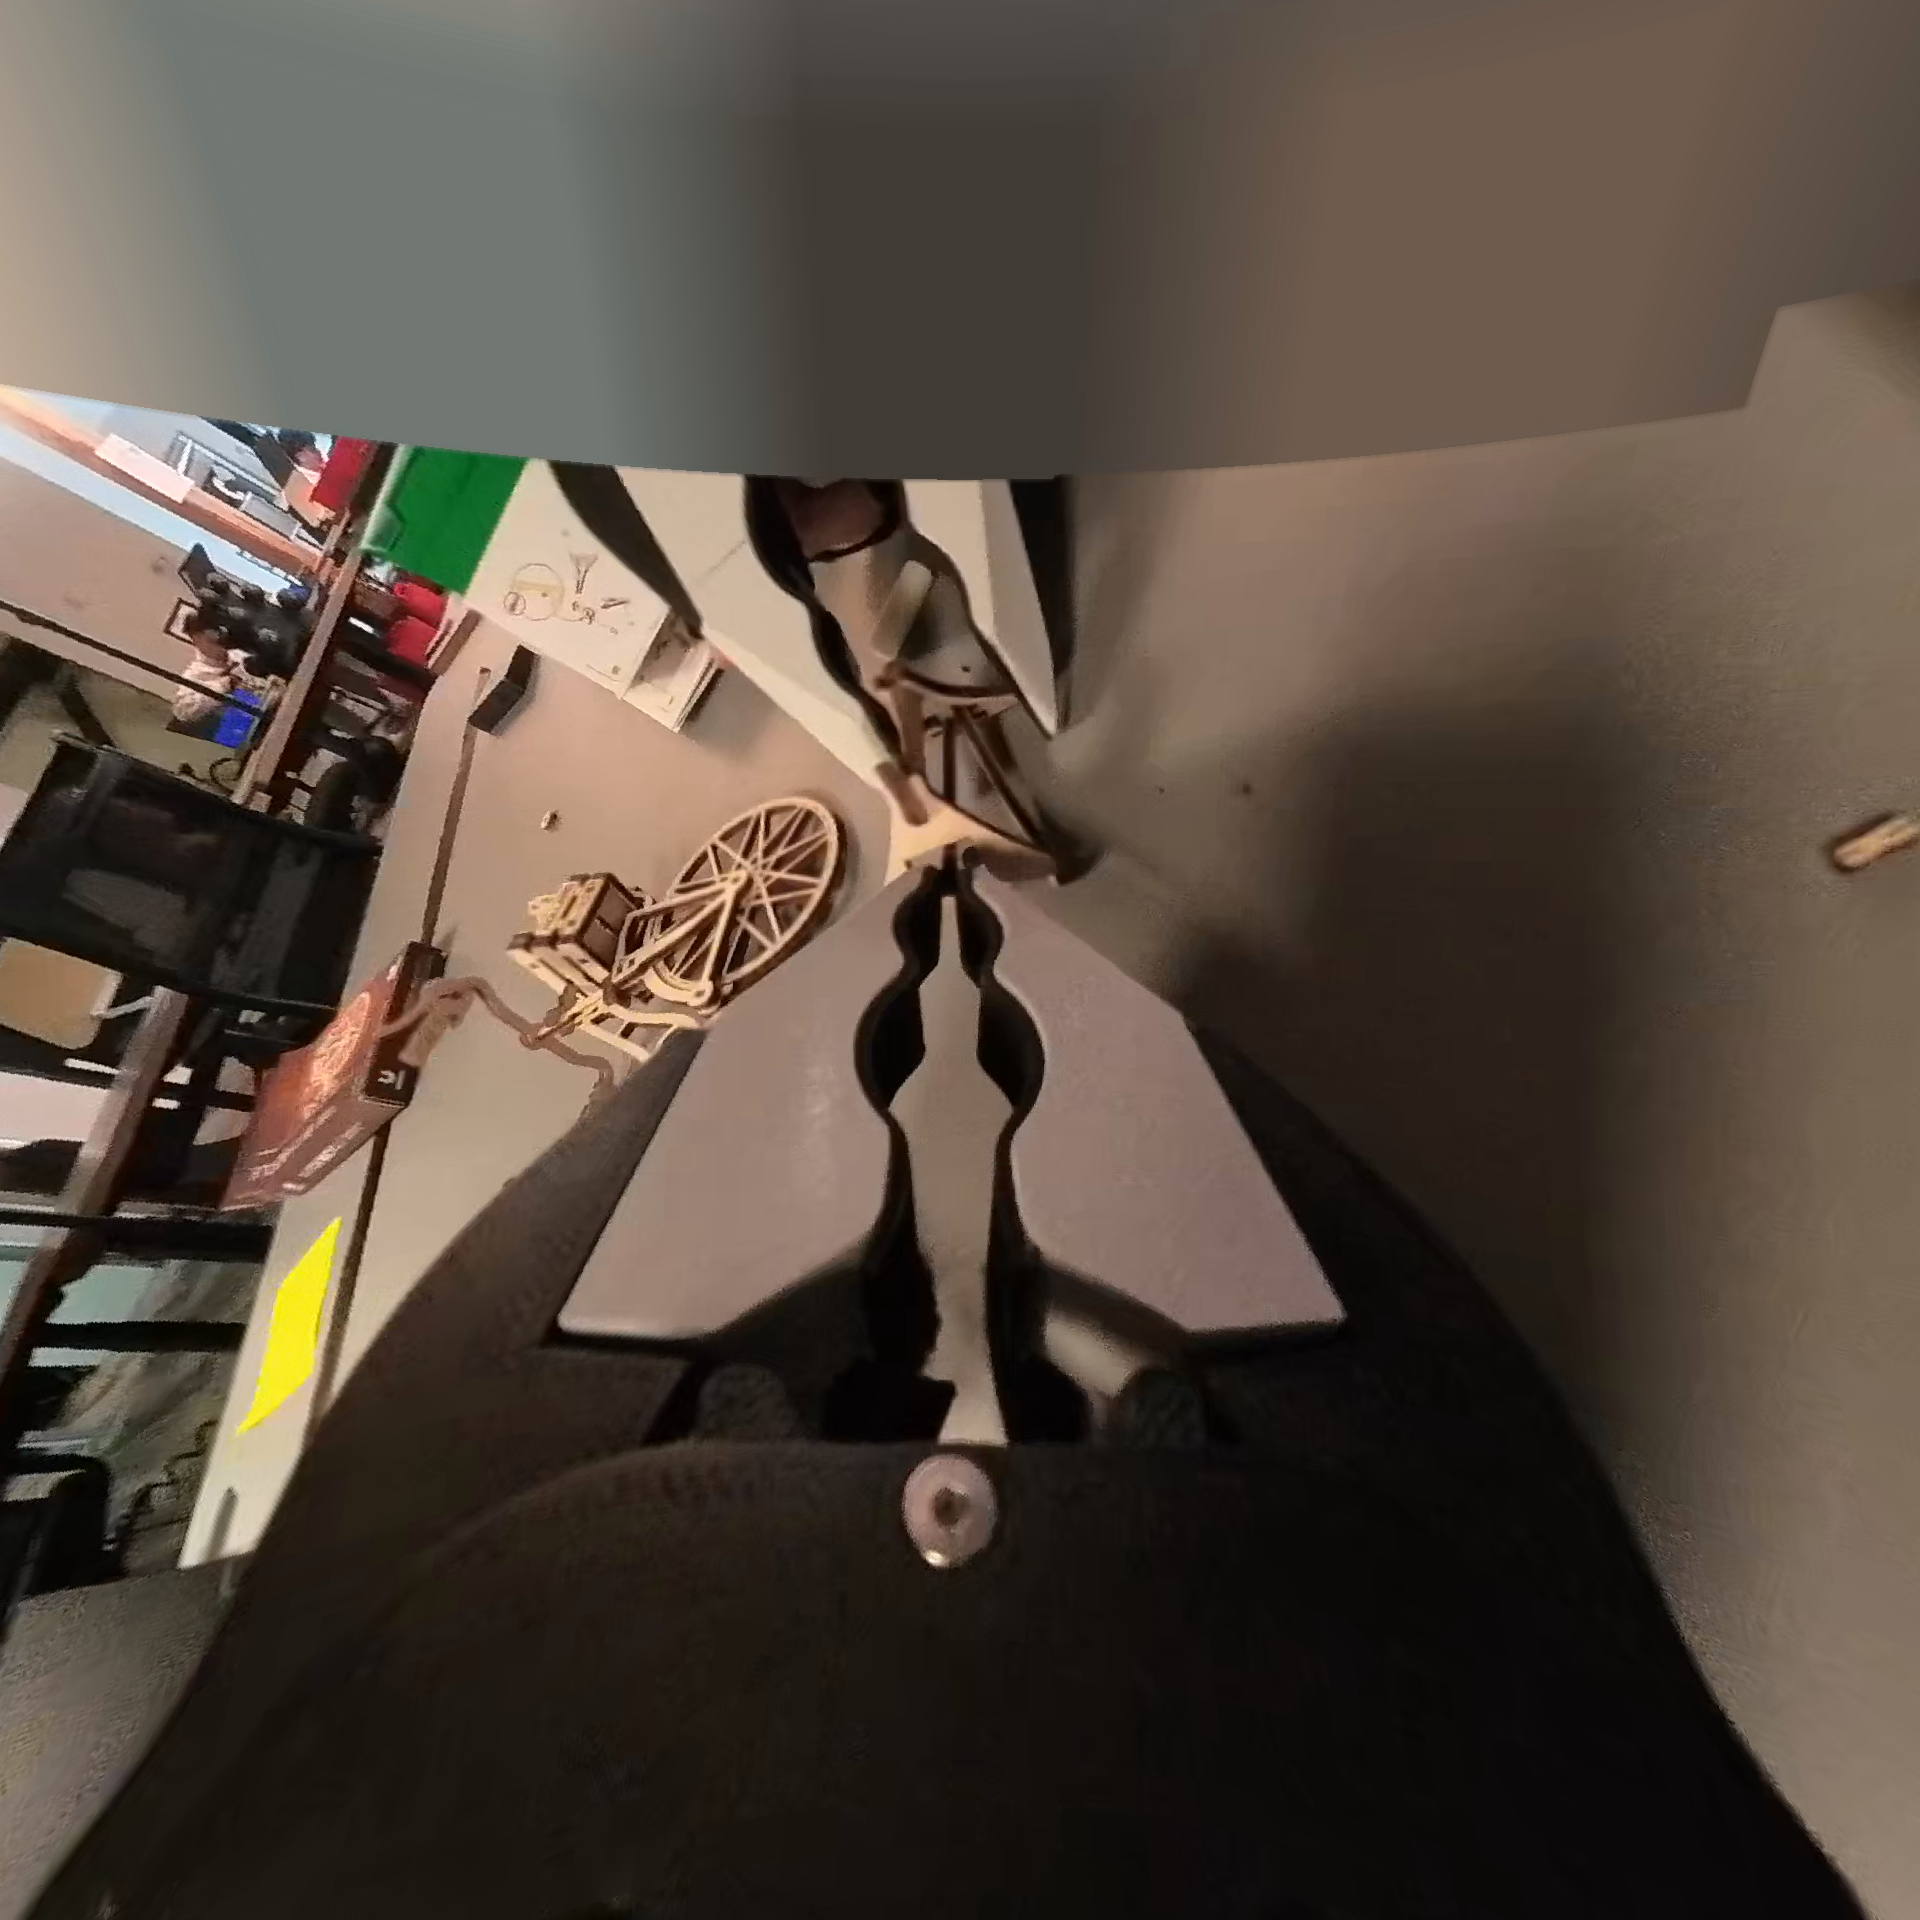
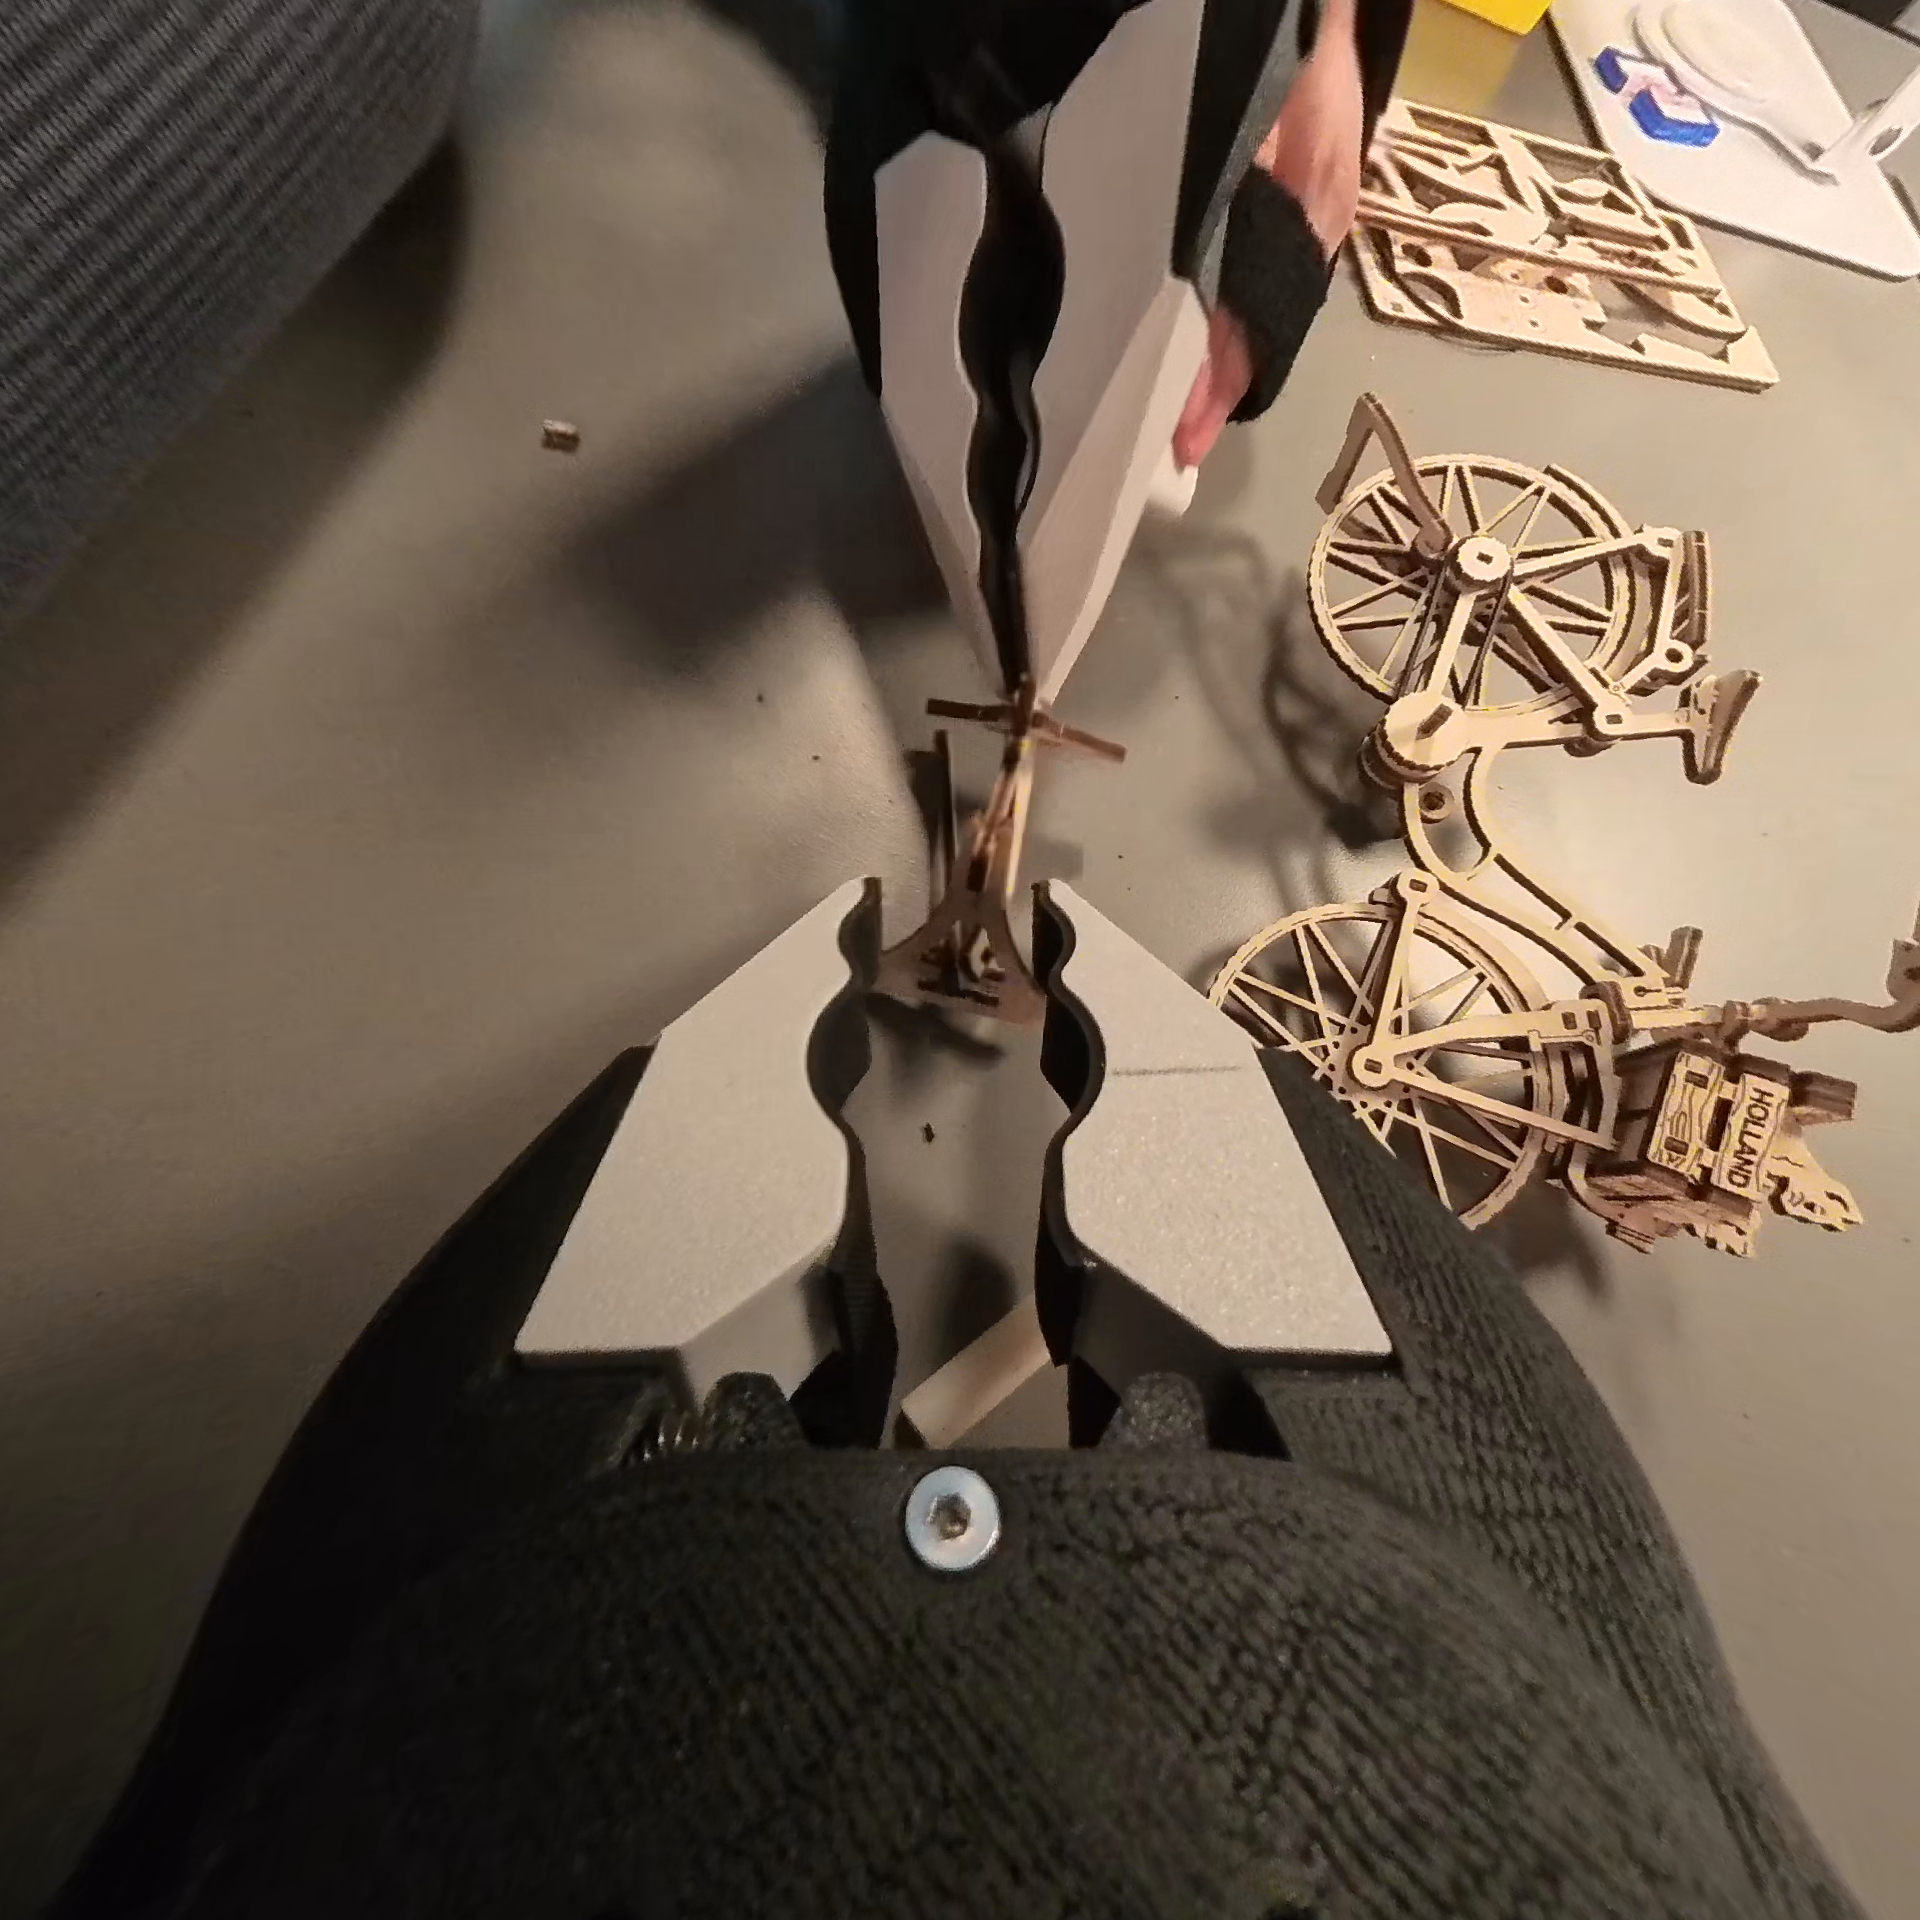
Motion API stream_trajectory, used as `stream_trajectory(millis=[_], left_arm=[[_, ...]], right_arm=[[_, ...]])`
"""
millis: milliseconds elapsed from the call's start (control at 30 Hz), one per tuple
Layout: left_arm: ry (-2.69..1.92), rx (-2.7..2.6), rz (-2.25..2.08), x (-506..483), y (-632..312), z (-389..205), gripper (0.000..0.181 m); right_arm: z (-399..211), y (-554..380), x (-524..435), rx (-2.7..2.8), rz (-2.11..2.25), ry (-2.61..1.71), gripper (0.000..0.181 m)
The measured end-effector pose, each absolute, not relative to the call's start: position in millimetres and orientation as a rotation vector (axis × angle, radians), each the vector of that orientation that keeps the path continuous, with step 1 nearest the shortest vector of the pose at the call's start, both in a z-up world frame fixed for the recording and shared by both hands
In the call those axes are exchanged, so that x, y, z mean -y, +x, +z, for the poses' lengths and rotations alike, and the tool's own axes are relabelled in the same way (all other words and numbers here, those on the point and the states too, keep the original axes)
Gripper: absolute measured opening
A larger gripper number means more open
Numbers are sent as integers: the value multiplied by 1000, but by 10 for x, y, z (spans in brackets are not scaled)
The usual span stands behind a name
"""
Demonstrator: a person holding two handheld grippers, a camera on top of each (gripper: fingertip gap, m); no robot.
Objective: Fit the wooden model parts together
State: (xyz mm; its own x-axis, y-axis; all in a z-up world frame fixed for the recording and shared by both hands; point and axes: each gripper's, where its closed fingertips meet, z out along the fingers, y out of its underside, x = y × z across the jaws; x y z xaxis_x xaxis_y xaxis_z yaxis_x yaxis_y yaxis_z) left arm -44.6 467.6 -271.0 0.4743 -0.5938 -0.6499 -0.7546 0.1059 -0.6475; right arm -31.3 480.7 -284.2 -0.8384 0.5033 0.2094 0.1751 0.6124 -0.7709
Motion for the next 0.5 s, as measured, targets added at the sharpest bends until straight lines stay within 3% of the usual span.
stream_trajectory(millis=[500], left_arm=[[-1688, -1157, 26, -4700, -468, -2718, 2]], right_arm=[[-2841, -342, -4831, 2418, 1089, -568, 26]])
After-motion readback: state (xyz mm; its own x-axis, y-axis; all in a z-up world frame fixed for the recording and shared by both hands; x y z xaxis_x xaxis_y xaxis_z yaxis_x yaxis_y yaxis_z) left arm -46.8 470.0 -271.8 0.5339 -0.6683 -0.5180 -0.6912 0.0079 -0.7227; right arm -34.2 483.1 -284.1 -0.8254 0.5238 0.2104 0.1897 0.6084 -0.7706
